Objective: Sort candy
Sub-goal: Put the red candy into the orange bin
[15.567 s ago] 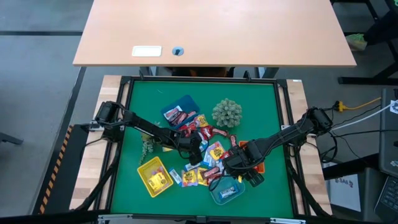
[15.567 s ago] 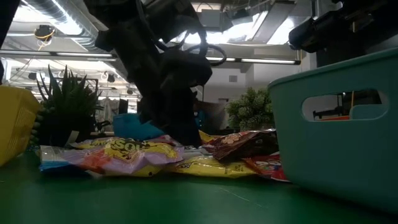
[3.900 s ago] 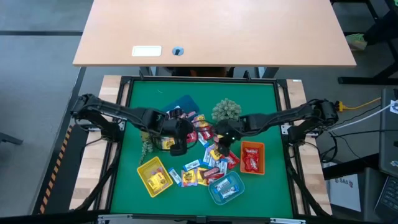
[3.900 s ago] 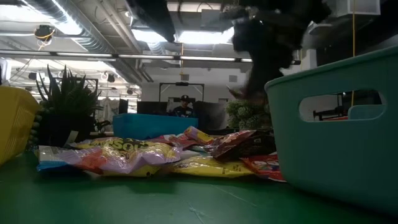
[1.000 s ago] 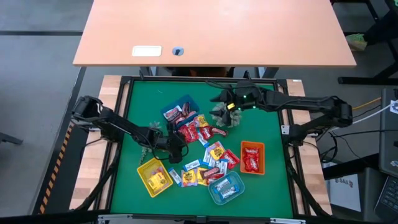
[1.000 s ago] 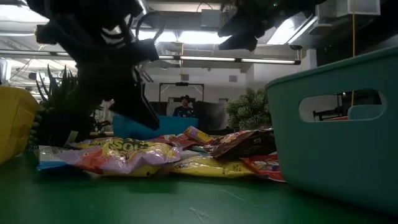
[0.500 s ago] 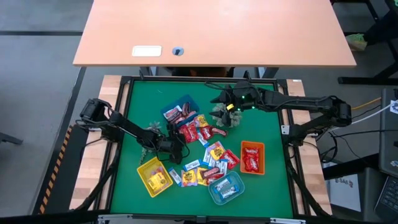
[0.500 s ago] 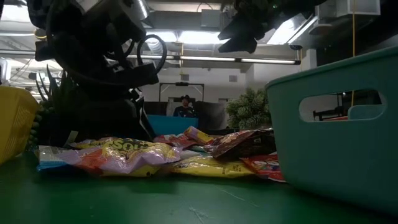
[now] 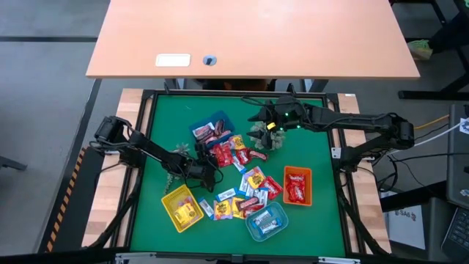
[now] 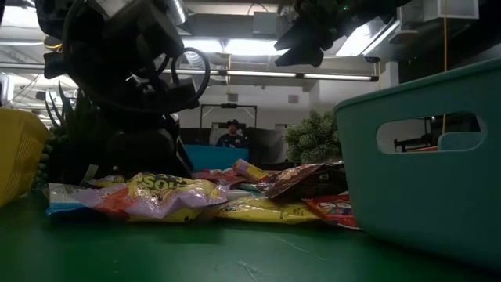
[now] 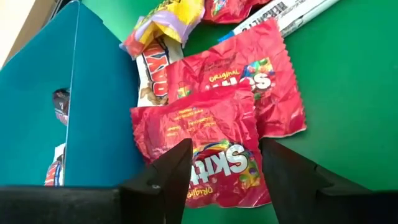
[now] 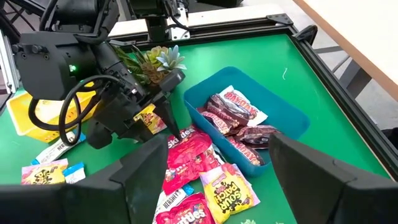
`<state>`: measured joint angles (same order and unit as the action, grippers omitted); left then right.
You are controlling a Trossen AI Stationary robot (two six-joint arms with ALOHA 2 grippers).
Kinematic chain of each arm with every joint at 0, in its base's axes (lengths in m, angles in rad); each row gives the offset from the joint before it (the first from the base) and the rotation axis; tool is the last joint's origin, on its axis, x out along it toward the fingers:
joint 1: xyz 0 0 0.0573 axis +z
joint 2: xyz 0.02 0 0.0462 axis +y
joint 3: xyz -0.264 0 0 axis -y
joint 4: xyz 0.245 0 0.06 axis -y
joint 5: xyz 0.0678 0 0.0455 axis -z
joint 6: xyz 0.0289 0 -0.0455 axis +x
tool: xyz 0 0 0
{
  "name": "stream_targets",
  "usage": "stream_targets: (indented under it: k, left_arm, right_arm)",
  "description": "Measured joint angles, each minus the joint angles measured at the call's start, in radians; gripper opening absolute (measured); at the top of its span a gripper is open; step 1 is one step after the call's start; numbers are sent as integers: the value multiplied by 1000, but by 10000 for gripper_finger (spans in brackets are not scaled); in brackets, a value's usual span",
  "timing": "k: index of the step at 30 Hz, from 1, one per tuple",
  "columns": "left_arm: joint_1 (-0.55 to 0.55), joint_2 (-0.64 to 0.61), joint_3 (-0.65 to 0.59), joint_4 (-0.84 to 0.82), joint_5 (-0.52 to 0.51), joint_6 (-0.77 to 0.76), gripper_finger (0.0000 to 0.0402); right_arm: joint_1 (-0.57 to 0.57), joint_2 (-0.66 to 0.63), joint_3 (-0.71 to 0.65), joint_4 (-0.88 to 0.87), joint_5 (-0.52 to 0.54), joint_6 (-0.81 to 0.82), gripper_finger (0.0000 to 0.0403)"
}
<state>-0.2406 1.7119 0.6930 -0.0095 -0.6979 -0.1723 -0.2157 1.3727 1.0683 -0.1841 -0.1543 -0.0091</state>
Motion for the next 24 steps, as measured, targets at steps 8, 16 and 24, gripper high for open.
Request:
stream_targets:
  k: [8,16,24]
  left_arm:
    - [2,0,0,-8,6,-1,129]
    - [41,1,0,-8,69,-4,74]
    - [83,1,0,-5,102,-5,4]
  right_arm:
    - [0,0,0,0,0,0,280]
    - [0,0,0,-1,0,0,280]
    - [0,0,0,-1,-51,3,280]
